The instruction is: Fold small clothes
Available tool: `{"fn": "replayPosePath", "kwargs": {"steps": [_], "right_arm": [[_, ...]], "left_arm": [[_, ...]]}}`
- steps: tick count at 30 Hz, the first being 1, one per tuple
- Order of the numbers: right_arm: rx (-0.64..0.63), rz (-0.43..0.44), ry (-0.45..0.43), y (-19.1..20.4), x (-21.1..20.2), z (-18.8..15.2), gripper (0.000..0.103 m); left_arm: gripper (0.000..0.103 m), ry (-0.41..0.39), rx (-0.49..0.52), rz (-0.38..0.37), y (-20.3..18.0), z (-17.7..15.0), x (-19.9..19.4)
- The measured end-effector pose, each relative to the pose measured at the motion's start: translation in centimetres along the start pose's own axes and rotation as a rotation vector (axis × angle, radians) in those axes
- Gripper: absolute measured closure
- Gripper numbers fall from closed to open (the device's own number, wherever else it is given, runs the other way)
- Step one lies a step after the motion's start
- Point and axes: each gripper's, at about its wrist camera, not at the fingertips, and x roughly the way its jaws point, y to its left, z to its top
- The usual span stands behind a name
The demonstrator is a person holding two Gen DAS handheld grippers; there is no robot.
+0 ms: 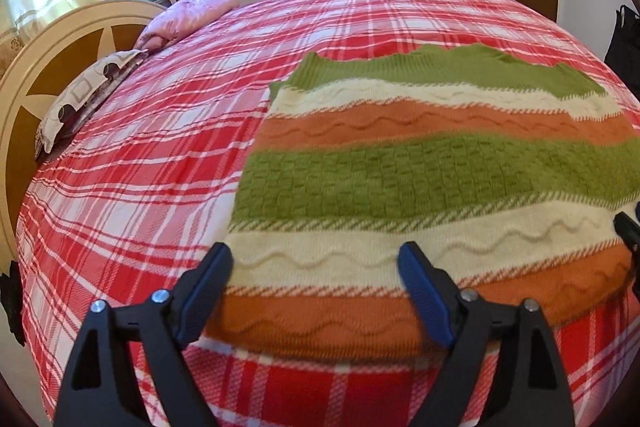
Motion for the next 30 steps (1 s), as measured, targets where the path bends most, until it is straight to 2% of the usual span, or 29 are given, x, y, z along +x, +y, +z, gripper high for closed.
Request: {"fn": "replayPosePath", "kwargs": {"steps": [5, 8, 10, 12, 13, 16, 19, 21, 24, 26, 30], "right_arm": [[-0.01, -0.006, 0.005, 0.1, -2.3, -0.3, 0.049], [-0.019, 0.043, -0.096, 0.9, -5.0, 1.0, 0.049], [-0.057, 0.085, -0.151, 2.3, -5.8, 2.7, 0.049], [-0.066, 0.153, -0.166, 3.8, -5.2, 4.7, 0.071], [-0.067, 0.17, -0.16, 4.3, -4.7, 5.3, 0.086], [-0.003, 0.229, -0.118, 5.5, -1.5, 7.7, 0.086], [0.063, 0.232, -0.101, 6.6, 1.6, 9.2, 0.086], [0.075, 0.235, -0.07, 7.5, 3.7, 9.4, 0.086], [0.033, 0.208, 0.005, 8.8, 7.2, 7.8, 0.086], [0.02, 0.196, -0.021, 9.2, 6.7, 7.8, 0.086], [0.023, 0.199, -0.023, 9.1, 6.9, 7.5, 0.086]], "left_arm": [[0.013, 0.012, -0.01, -0.053, 1.3, -0.8, -0.7], [0.012, 0.015, -0.057, -0.167, 3.2, -0.9, -1.5], [0.008, 0.002, -0.101, -0.207, 4.4, -0.4, -1.6], [0.004, -0.023, -0.162, -0.22, 5.5, 0.6, -1.5], [0.003, -0.03, -0.202, -0.23, 6.2, 1.5, -1.0], [0.003, -0.012, -0.254, -0.265, 6.9, 3.9, 1.0], [0.003, 0.014, -0.289, -0.3, 7.1, 5.8, 3.7], [0.003, 0.034, -0.322, -0.303, 7.2, 6.6, 5.2], [0.003, 0.07, -0.377, -0.364, 7.2, 7.0, 7.3], [0.003, 0.116, -0.399, -0.395, 6.8, 6.6, 8.8], [0.0, 0.087, -0.335, -0.362, 5.5, 6.4, 8.9]]}}
